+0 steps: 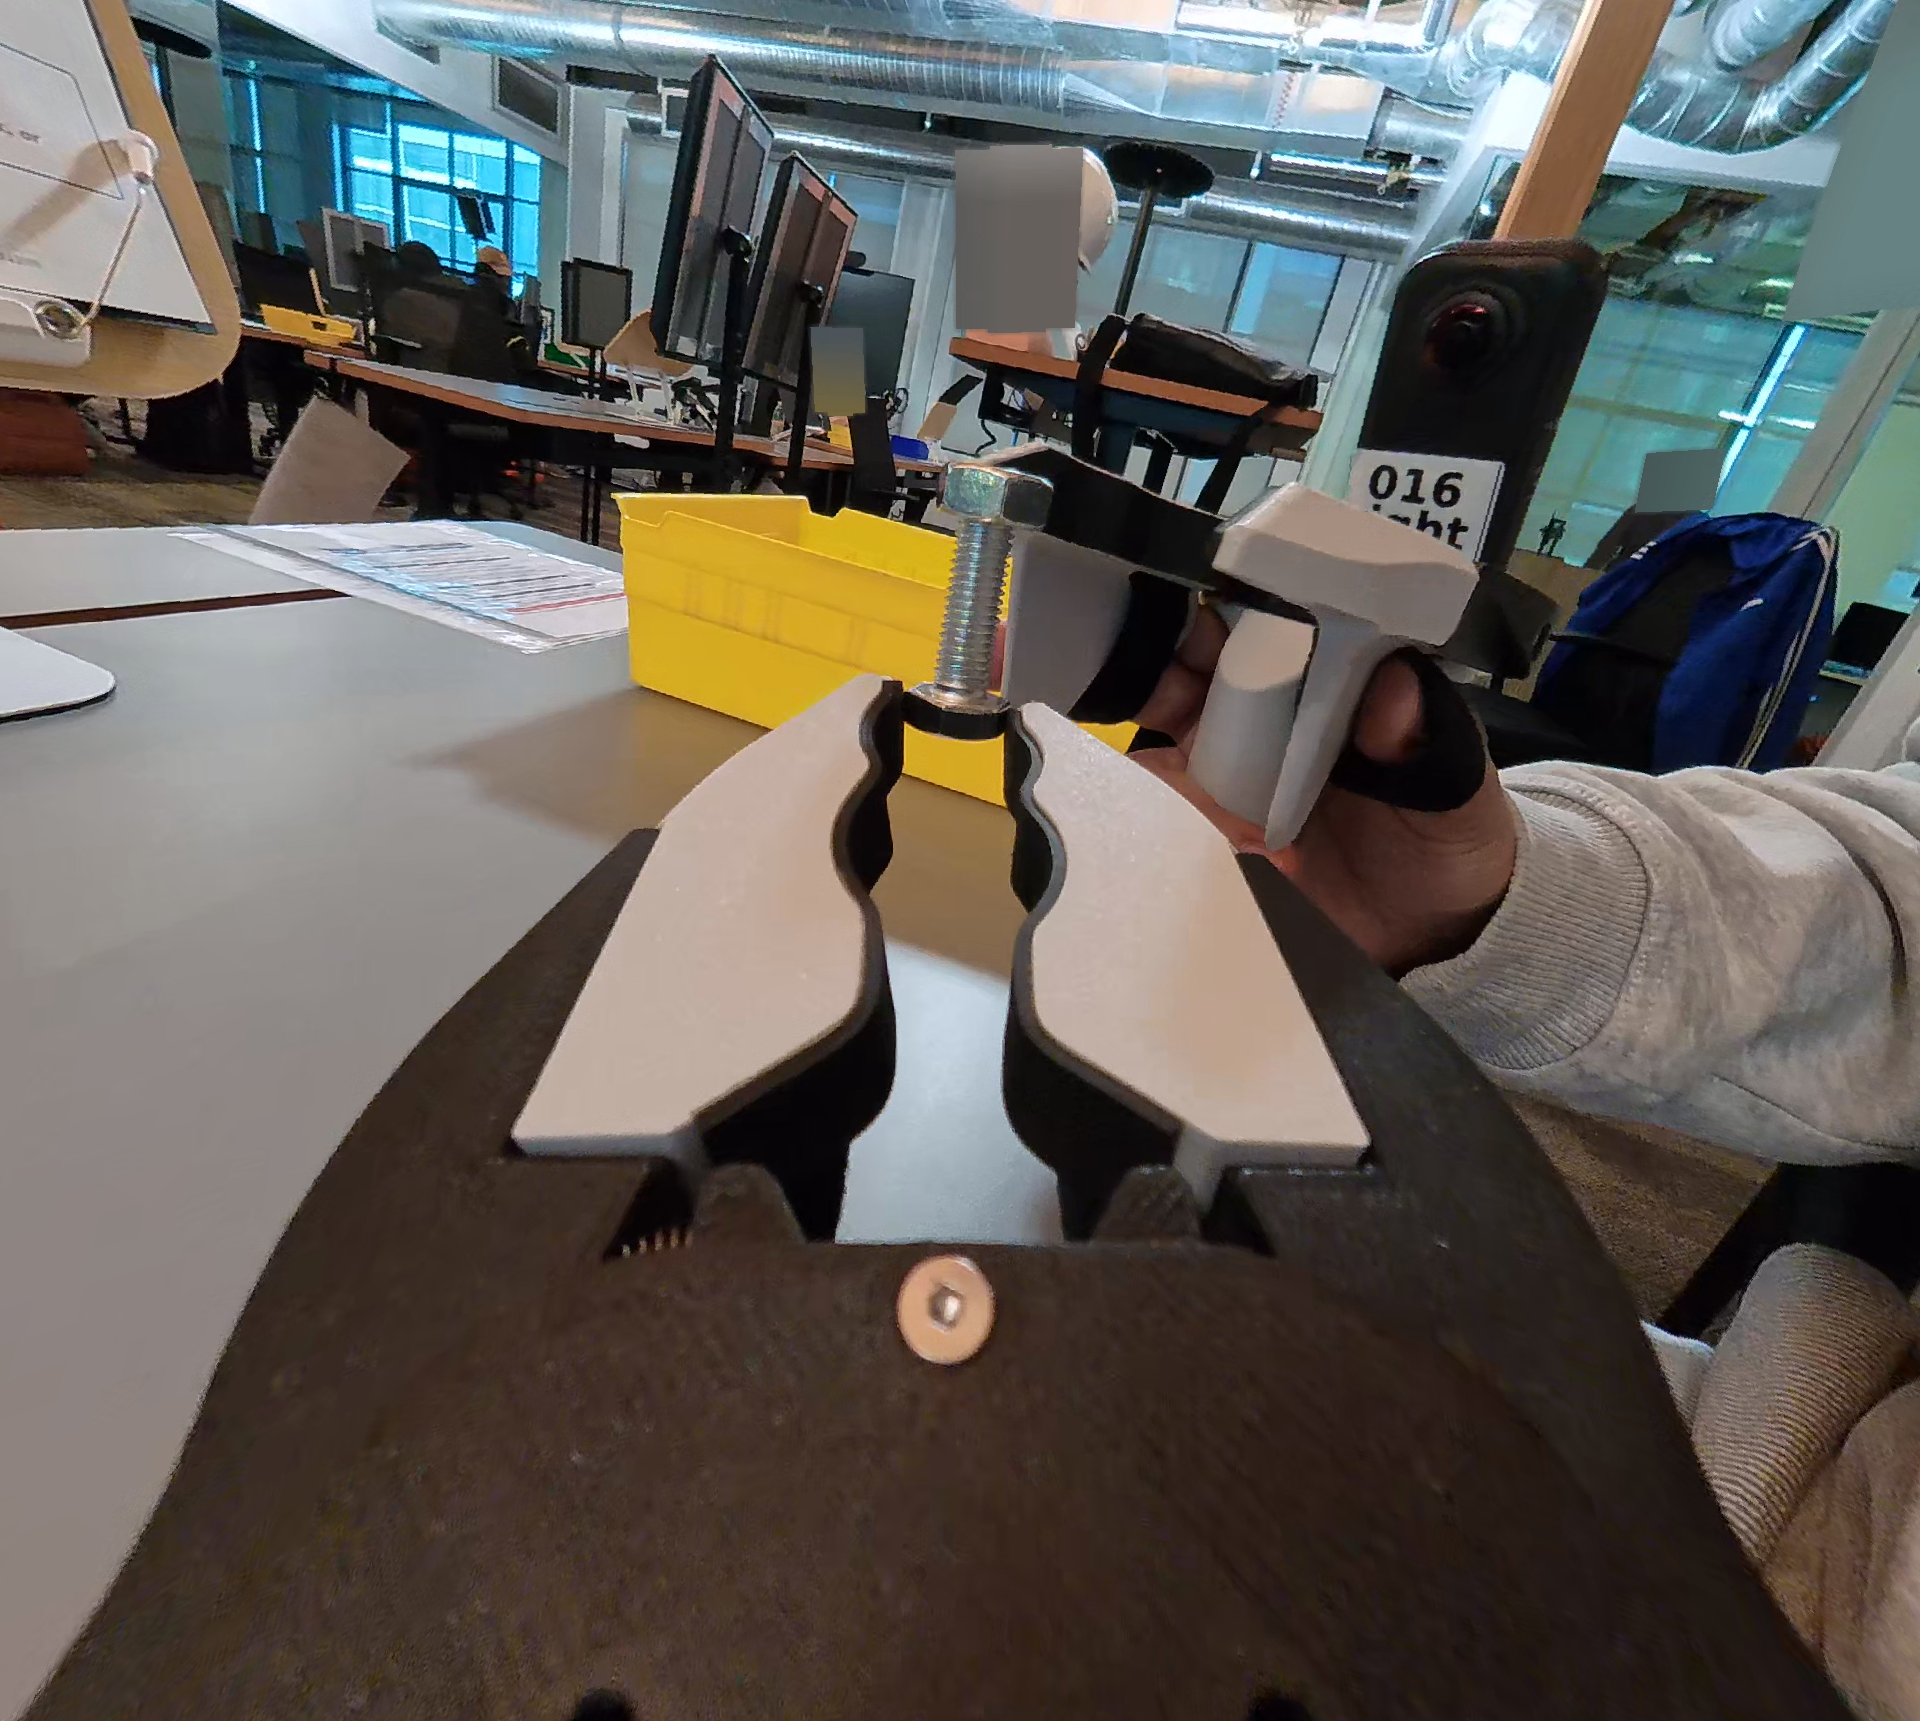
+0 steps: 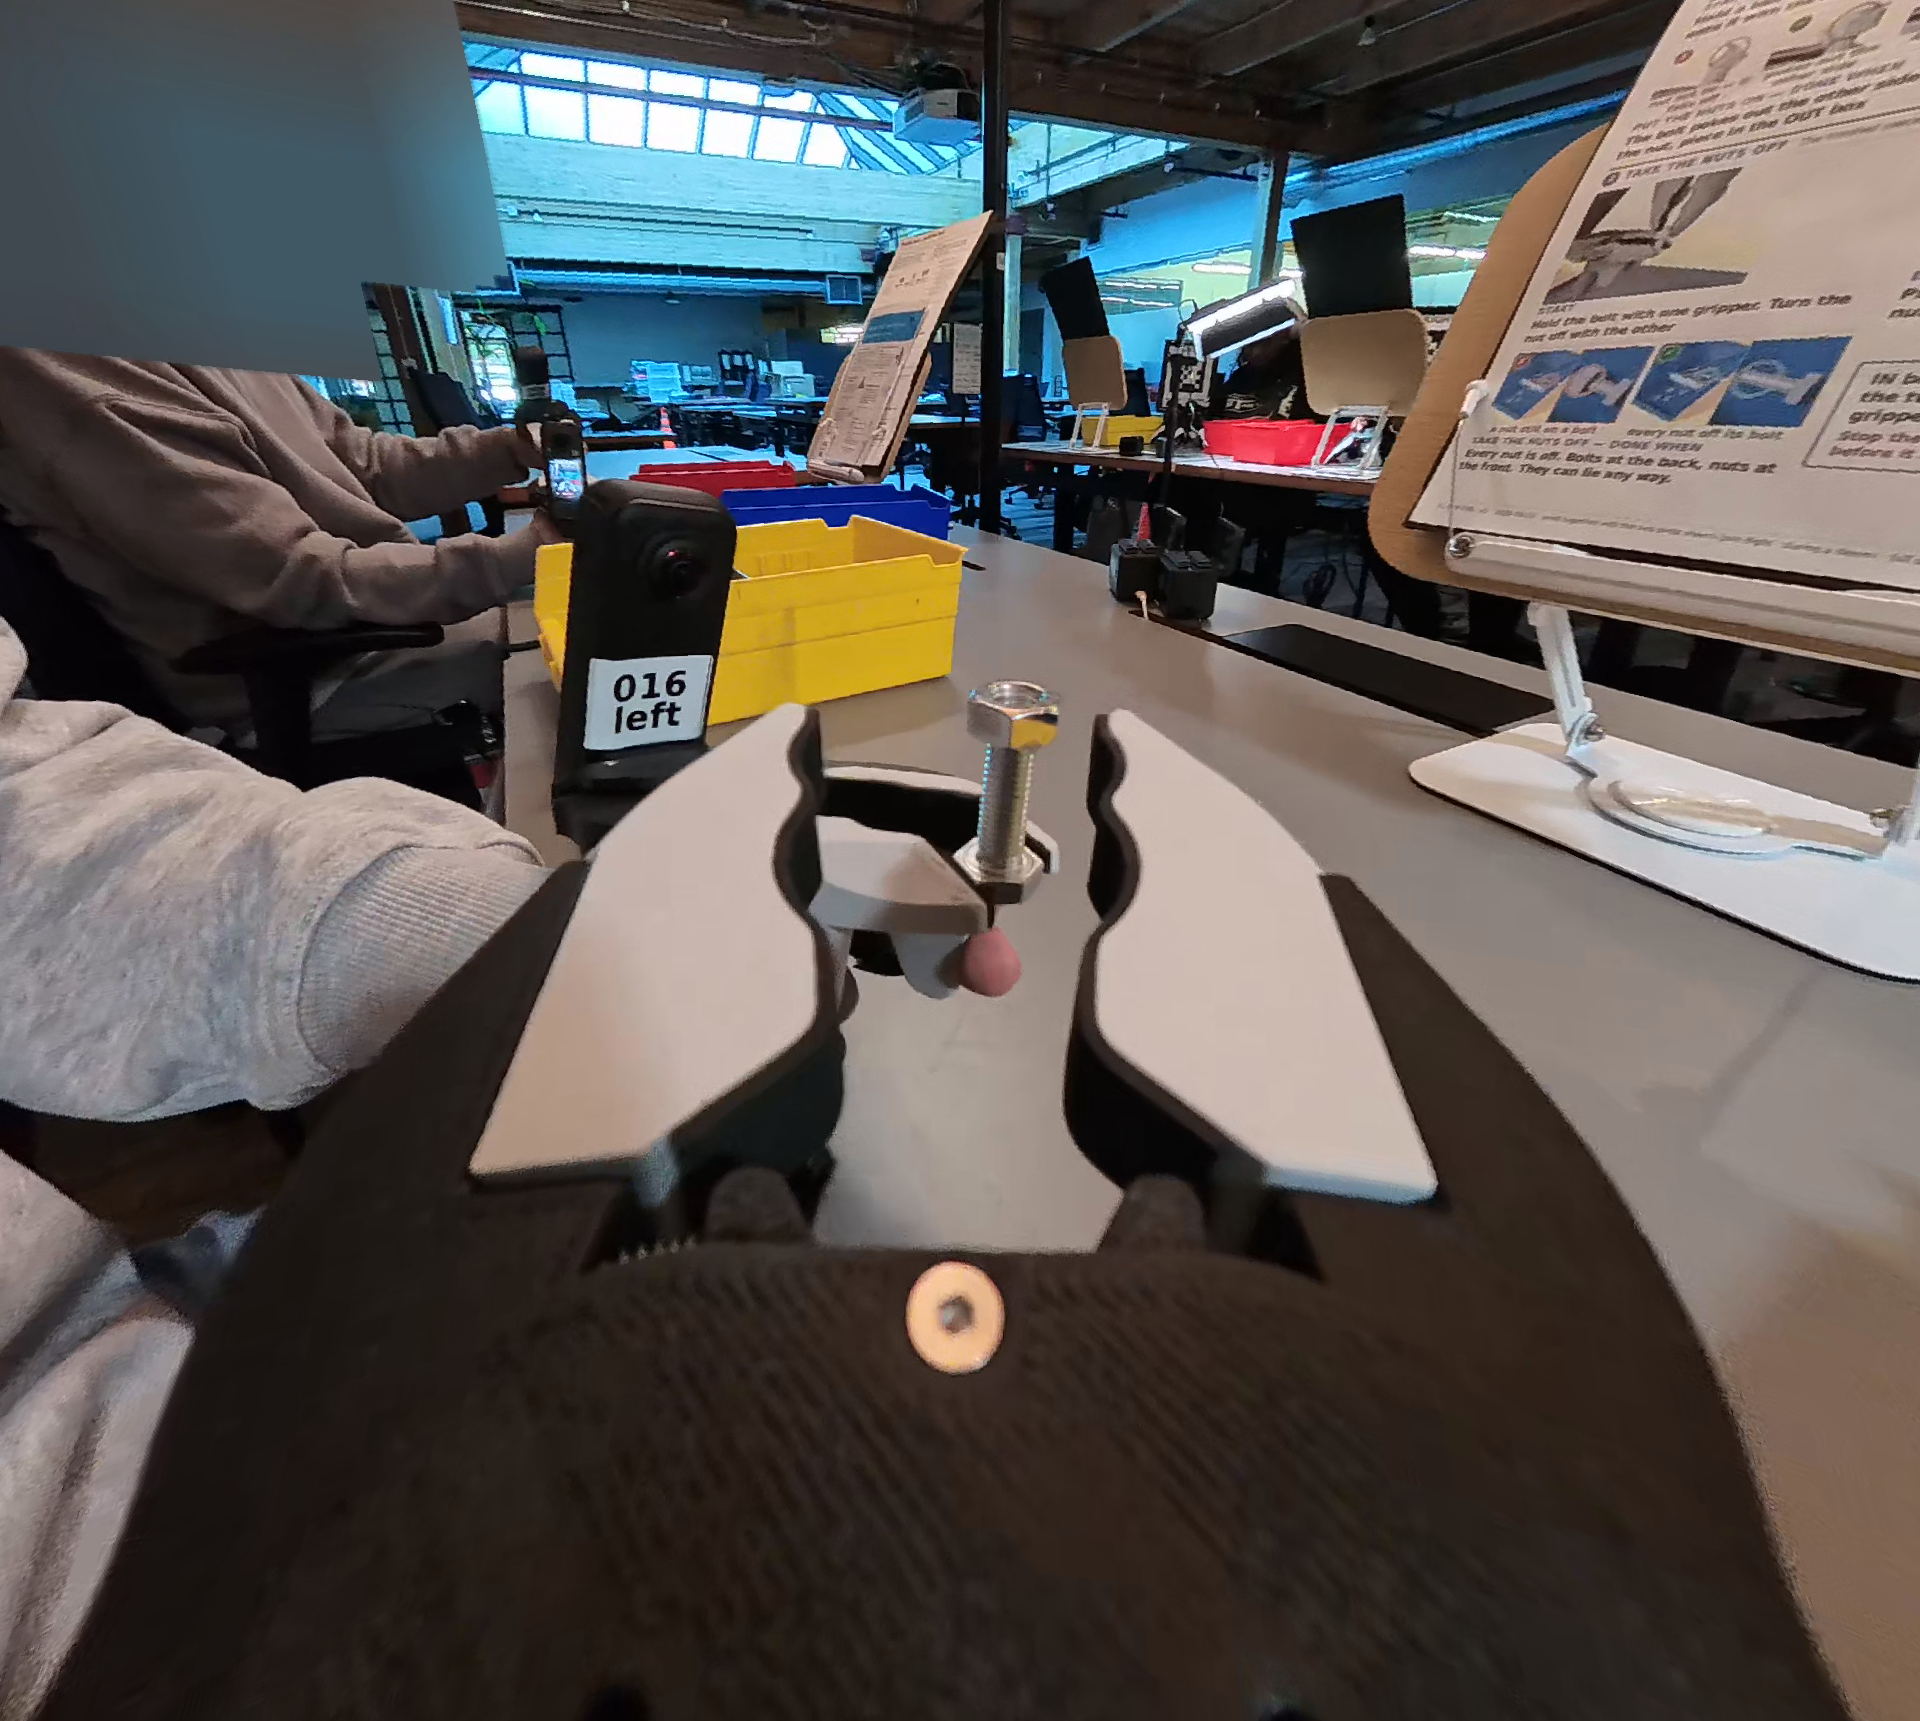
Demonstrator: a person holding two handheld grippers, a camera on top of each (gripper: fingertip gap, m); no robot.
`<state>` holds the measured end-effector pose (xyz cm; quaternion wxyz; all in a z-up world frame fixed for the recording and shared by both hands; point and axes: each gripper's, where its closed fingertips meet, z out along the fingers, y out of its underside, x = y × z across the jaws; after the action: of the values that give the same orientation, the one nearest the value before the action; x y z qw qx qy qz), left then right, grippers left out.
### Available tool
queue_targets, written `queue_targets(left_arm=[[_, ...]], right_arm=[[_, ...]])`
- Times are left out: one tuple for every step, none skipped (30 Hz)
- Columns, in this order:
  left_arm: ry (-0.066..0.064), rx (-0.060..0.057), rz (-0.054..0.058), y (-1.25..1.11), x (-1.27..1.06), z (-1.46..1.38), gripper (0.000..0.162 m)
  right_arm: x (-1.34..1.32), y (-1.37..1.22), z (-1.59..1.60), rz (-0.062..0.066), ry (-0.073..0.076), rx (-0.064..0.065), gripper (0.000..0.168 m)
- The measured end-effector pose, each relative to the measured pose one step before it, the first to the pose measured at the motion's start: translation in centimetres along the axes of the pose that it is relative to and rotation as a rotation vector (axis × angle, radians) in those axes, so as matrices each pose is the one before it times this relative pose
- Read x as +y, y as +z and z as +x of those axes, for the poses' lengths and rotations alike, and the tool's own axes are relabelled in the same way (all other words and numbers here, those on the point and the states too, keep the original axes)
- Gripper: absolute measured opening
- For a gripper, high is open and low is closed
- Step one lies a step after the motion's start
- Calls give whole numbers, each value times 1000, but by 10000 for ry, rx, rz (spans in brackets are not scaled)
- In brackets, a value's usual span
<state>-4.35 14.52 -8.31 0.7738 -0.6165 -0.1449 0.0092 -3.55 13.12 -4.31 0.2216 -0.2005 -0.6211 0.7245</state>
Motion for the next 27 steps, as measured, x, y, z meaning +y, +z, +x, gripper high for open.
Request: queue_targets(left_arm=[[10, 7, 0, -5, 4, 21, 20], [4, 10, 3, -2, -1, 30, 20], [-9, 16, 5, -1, 5, 34, 20], [-11, 13, 5, 2, 3, 23, 20], [-16, 21, 5, -3, -11, 27, 20], [-29, 32, 14, -1, -3, 46, 20], [-55, 45, 30, -4, -25, 47, 20], [-91, 52, 38, -11, -38, 39, 20], [-107, 40, 39, -9, -42, 25, 20], [-86, 2, 36, -11, -39, -40, 20], [-59, -21, 43, -28, -60, -71, 20], [-49, -28, 35, -29, -61, -95, 20], [-48, -34, 27, -34, -52, -103, 20], [-43, -30, 29, -37, -44, -94, 20], [-33, -29, 28, -27, -48, -87, 20], [-23, -14, 15, -20, -30, -49, 20], [-12, 12, -5, -3, 13, 12, 20], [7, 27, -20, 21, 33, 58, 20], [22, 42, -28, 37, 57, 101, 20], [32, 62, -43, 46, 75, 134, 20], [48, 60, -43, 49, 84, 150, 20], [52, 39, -41, 42, 78, 118, 20], [37, 32, -35, 41, 62, 98, 20], [16, 24, -19, 21, 32, 57, 20], [-3, 2, 4, 12, -2, 7, 20], [-26, -8, 18, -12, -28, -27, 20], [-38, -7, 22, -32, -39, -62, 20]], right_arm=[[0, 26, -60, 16, 70, -55, 50], [-20, 37, -46, 10, 52, -38, 50], [-23, 31, -62, 5, 33, -44, 50], [-52, 13, -62, 10, 12, -40, 50], [-56, -4, -51, 18, -17, -22, 50], [-41, 2, -48, 8, -28, -28, 49], [2, 21, -78, -13, -19, -47, 49], [13, 12, -63, -22, -9, -41, 49], [12, 15, -60, -7, -12, -34, 48], [3, 9, -67, 6, -16, -39, 47], [13, -2, -70, -2, -11, -32, 46], [23, -6, -57, -17, -15, -30, 44], [-16, -24, -64, -5, -28, -22, 42], [-61, -33, -36, 18, -49, -7, 40], [-69, -29, 1, 17, -59, 27, 38], [-58, -35, 31, 16, -54, 42, 37], [-46, -15, 33, 17, -32, 29, 38], [-41, 15, 42, 17, -5, 30, 39], [-37, 16, 94, 21, -2, 71, 42], [-47, 22, 110, 35, -29, 86, 45], [-44, 21, 51, 40, -52, 45, 48], [-18, 18, -11, 14, -42, 1, 49], [43, 30, -34, -20, -17, -20, 49], [38, 10, -33, -19, -3, -15, 48], [3, 0, -32, 12, -7, -21, 47], [10, -28, -48, 3, -1, -33, 45], [28, -30, 3, -16, 1, -5, 43]])
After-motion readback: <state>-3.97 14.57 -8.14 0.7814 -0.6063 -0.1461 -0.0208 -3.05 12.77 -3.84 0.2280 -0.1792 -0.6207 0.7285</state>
